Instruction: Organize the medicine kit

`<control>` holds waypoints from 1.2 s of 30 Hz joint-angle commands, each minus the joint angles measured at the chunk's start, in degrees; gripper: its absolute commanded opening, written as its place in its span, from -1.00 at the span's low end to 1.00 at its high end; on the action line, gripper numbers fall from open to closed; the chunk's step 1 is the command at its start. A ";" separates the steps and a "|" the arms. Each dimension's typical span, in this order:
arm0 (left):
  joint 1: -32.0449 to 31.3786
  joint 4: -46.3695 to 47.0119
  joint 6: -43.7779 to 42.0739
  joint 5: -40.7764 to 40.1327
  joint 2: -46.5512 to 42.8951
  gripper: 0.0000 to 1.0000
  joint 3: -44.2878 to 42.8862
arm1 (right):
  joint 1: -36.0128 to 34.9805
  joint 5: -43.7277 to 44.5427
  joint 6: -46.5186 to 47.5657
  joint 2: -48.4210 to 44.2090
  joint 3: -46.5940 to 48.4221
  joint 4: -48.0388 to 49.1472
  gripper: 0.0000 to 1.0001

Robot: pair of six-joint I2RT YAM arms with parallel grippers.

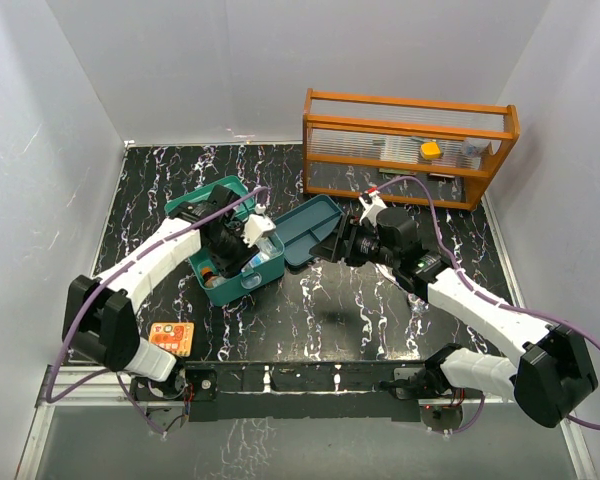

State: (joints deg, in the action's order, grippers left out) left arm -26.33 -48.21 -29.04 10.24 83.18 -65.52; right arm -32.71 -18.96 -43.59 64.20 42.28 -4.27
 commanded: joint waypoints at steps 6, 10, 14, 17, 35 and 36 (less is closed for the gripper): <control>0.14 1.25 -1.71 0.66 5.10 -0.49 1.44 | 0.23 1.16 0.22 -2.24 0.00 2.76 0.18; 0.07 0.71 -2.19 1.68 5.77 -0.55 1.44 | 0.23 1.12 0.32 -2.36 -0.05 2.59 0.18; 0.12 -1.39 -1.48 4.52 5.60 -0.52 -1.50 | 0.27 1.75 0.36 -2.86 -0.01 2.01 0.18; 0.13 -4.48 -0.84 8.23 4.17 -0.41 -6.10 | 0.31 4.14 1.09 -3.56 0.29 -0.08 0.18; 0.13 11.38 17.71 -2.47 -19.78 0.13 -7.08 | 1.78 25.73 4.18 -1.39 3.13 -13.82 0.17; 0.14 14.72 20.32 -3.36 -22.09 0.16 -5.19 | 1.78 25.34 4.62 -0.17 3.82 -13.73 0.17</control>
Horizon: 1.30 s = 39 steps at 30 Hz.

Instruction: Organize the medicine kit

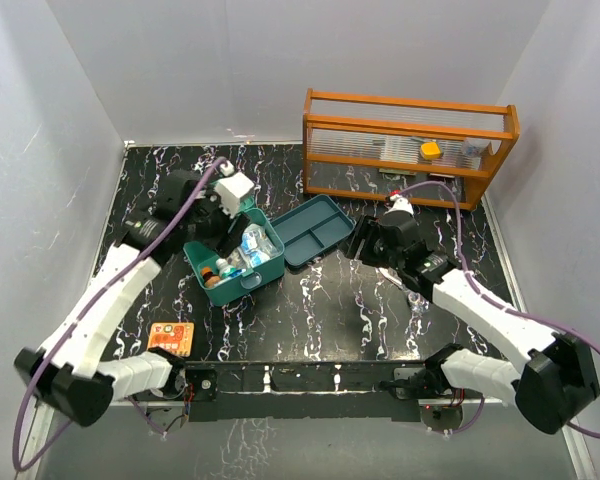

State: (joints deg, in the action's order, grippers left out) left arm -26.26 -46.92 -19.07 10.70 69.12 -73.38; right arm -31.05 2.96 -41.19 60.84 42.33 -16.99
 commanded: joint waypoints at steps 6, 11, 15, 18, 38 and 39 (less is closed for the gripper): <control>0.07 24.15 26.49 -9.45 -20.66 0.48 11.48 | -0.30 -1.39 5.06 13.20 8.90 4.20 0.11; 0.07 28.16 36.21 -6.35 -28.18 0.56 17.68 | -2.62 -2.35 4.00 23.44 15.18 8.98 0.02; 0.07 28.45 41.09 -6.65 -31.45 0.60 20.88 | -5.37 -1.97 1.20 31.34 19.24 12.39 -0.02; 0.07 27.99 43.37 -5.14 -31.98 0.62 22.02 | -6.29 -1.05 -1.45 36.11 21.80 12.96 -0.05; 0.07 30.15 45.57 -0.80 -26.65 0.64 20.08 | -6.89 5.18 1.57 35.96 19.63 -3.90 0.04; 0.07 30.21 45.61 -0.56 -26.33 0.64 19.93 | -6.87 5.11 2.36 35.49 19.45 -4.58 0.04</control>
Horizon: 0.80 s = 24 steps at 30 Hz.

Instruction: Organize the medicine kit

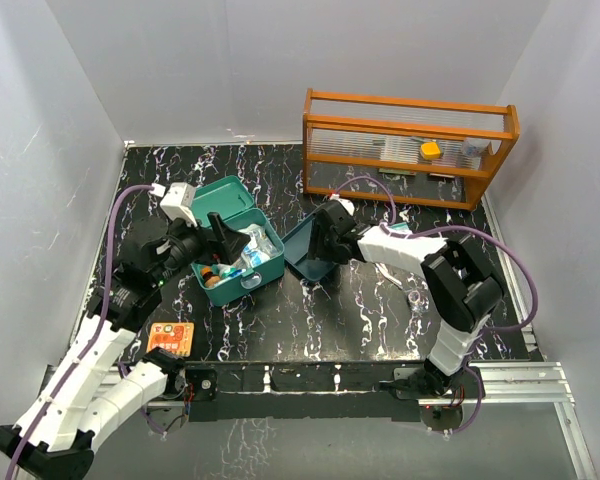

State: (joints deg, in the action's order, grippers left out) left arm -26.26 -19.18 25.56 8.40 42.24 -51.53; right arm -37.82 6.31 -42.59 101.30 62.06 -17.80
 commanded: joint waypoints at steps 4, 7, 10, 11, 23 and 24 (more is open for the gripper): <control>0.07 0.31 2.56 -0.08 1.97 0.63 -2.92 | -0.10 0.35 5.74 -6.83 -2.30 -6.06 0.02; 0.06 -1.97 3.25 -0.93 2.32 0.64 -3.30 | -0.14 1.04 6.62 -8.86 -4.49 -7.26 0.01; 0.09 -5.10 4.67 -3.71 1.79 0.64 -3.18 | -0.02 1.21 7.38 -10.63 -5.69 -8.23 0.01; 0.07 -6.09 5.32 -5.18 1.42 0.64 -3.12 | -0.02 1.12 7.58 -11.10 -6.00 -8.46 0.01; 0.07 -4.62 7.73 -5.63 -2.43 0.66 -0.98 | 0.76 4.02 9.96 -22.07 -6.20 -8.19 0.01; 0.07 -4.56 7.69 -5.98 -2.42 0.66 -1.09 | 1.26 5.06 10.10 -22.99 -6.37 -8.18 0.01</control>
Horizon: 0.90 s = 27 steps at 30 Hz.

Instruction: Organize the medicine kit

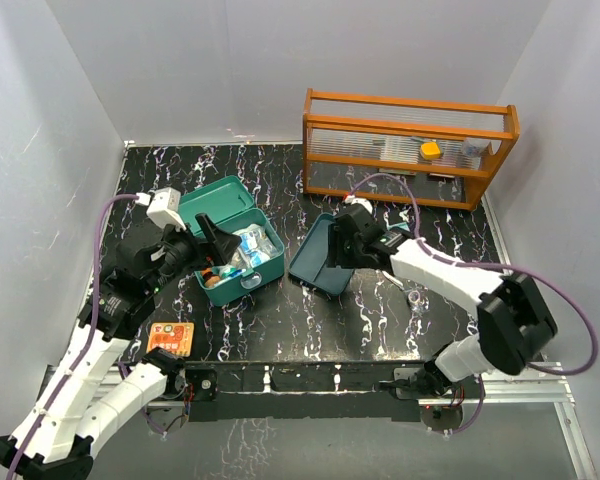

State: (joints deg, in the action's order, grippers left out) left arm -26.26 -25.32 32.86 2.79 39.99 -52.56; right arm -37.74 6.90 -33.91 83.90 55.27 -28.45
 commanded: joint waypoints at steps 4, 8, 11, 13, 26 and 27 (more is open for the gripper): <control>0.08 0.89 0.18 -3.26 -1.41 0.66 -0.56 | 4.61 6.51 1.24 -9.10 -1.75 1.11 0.02; 0.07 1.15 -0.30 -6.78 -4.75 0.69 0.80 | 8.64 8.91 2.29 -13.20 -5.81 0.22 0.03; 0.05 1.31 -1.58 -7.84 -6.12 0.71 2.14 | 12.06 11.57 4.42 -14.92 -7.98 -1.20 0.10; 0.07 0.65 -1.70 -8.80 -6.28 0.71 2.65 | 15.71 10.71 6.11 -15.19 -9.27 -1.14 0.12; 0.07 2.83 -2.65 -8.43 -4.02 0.71 4.38 | 21.62 1.45 10.81 -5.33 -10.00 -0.30 0.10; 0.07 2.68 -2.96 -8.43 -3.88 0.71 4.49 | 21.59 1.26 10.81 -4.37 -9.92 -0.27 0.10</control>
State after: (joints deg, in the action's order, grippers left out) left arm -26.26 -24.18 31.59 -5.50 35.86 -48.64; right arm -16.58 10.57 -24.77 77.71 44.45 -30.00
